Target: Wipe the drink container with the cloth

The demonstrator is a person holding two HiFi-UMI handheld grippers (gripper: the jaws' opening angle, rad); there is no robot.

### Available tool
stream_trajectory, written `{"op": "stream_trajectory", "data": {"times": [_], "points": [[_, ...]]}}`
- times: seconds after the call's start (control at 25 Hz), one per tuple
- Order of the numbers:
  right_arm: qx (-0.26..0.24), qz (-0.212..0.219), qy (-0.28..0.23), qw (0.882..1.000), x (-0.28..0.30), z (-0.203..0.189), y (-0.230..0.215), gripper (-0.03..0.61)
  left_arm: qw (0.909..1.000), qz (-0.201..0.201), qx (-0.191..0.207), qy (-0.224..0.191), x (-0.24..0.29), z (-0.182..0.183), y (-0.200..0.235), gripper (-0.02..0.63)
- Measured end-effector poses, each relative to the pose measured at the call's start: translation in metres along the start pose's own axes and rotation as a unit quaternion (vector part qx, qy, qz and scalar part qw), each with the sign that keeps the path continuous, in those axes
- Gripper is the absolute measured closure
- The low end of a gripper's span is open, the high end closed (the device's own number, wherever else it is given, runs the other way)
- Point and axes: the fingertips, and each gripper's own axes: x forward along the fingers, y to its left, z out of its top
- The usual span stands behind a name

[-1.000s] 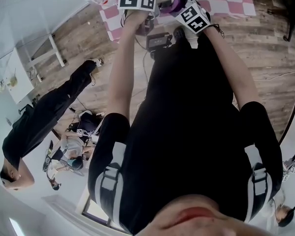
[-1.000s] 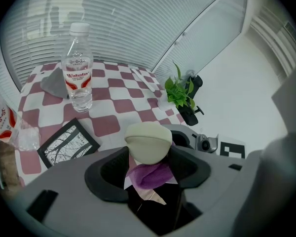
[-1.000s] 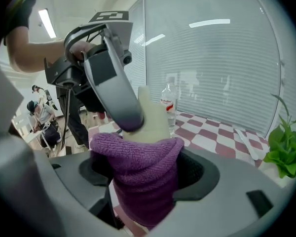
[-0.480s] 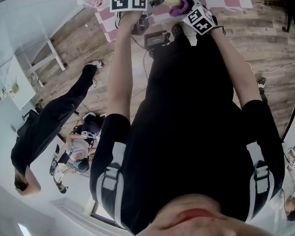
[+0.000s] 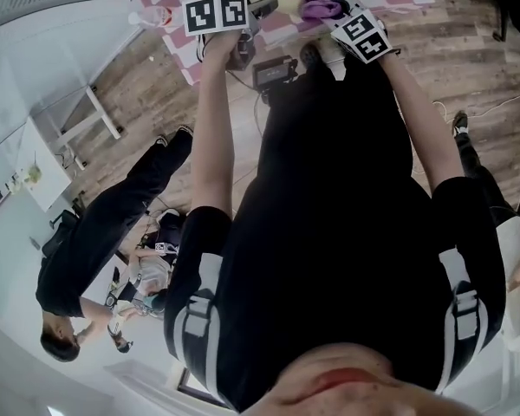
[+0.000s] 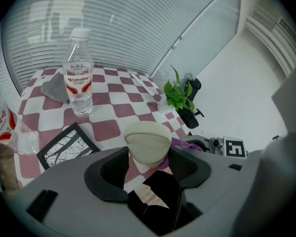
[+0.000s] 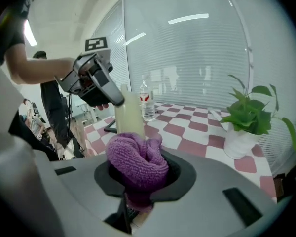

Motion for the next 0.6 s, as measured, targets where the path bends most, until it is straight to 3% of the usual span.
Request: {"op": "stream_trajectory", "data": {"times": [0.6], "points": [[0.041, -0.065, -0.075, 0.994, -0.066, 0.042, -0.046, 0.515, 0.9982, 0.003, 0.058, -0.015, -0.001, -0.003, -0.01, 0.341]]}}
